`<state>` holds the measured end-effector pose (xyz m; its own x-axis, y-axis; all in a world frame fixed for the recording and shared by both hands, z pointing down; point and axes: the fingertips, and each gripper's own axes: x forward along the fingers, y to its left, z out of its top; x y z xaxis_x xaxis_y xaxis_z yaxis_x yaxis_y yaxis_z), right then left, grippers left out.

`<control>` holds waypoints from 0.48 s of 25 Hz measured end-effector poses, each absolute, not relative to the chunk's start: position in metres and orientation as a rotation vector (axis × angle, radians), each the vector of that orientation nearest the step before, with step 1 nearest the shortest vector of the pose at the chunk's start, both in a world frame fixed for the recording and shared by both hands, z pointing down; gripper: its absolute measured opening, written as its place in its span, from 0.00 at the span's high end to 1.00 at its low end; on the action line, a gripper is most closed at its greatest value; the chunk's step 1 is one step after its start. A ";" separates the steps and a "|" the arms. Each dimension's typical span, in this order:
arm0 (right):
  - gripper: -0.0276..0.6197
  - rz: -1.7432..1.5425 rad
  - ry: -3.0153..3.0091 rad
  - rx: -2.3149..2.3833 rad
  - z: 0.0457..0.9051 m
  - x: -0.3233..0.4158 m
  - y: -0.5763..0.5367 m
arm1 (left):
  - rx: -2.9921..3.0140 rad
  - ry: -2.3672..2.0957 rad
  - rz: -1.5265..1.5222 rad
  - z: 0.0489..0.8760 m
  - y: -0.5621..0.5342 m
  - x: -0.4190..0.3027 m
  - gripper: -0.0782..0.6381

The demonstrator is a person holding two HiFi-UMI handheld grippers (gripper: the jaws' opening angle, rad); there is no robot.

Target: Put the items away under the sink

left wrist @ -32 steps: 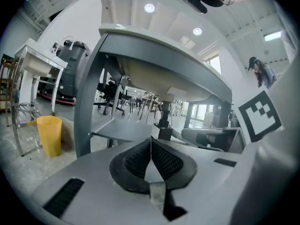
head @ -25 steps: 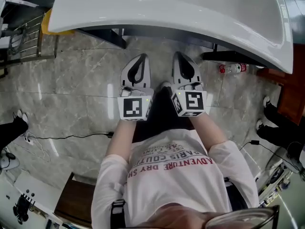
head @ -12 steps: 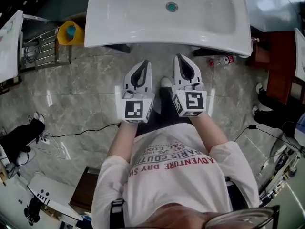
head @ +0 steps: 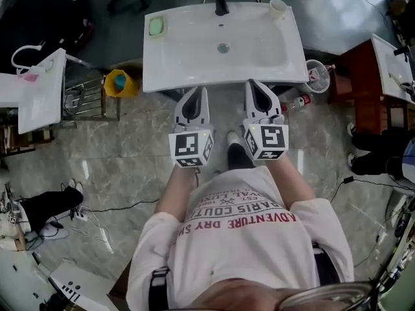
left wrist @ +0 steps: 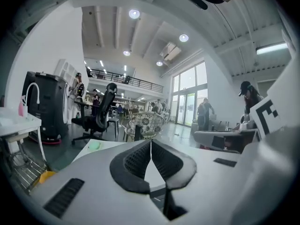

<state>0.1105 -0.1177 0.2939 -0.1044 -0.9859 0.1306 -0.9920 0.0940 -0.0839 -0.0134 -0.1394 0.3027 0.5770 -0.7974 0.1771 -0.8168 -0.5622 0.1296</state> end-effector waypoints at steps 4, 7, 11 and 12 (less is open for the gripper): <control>0.92 0.163 -2.278 2.095 0.262 0.118 -0.103 | 2.614 -1.384 0.135 0.270 -0.129 -0.016 0.85; 0.92 0.142 -2.290 2.111 0.244 0.120 -0.099 | 2.626 -1.397 0.111 0.251 -0.124 -0.020 0.85; 0.92 0.150 -2.283 2.161 0.230 0.120 -0.093 | 2.671 -1.388 0.089 0.235 -0.118 -0.024 0.85; 0.92 0.140 -2.275 2.165 0.229 0.118 -0.089 | 2.689 -1.377 0.084 0.232 -0.114 -0.025 0.85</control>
<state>0.1175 -0.0890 0.2291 -0.0514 -0.9969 0.0597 -0.9967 0.0474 -0.0663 -0.0250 -0.1136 0.2322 0.5846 -0.8046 0.1038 -0.8113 -0.5790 0.0809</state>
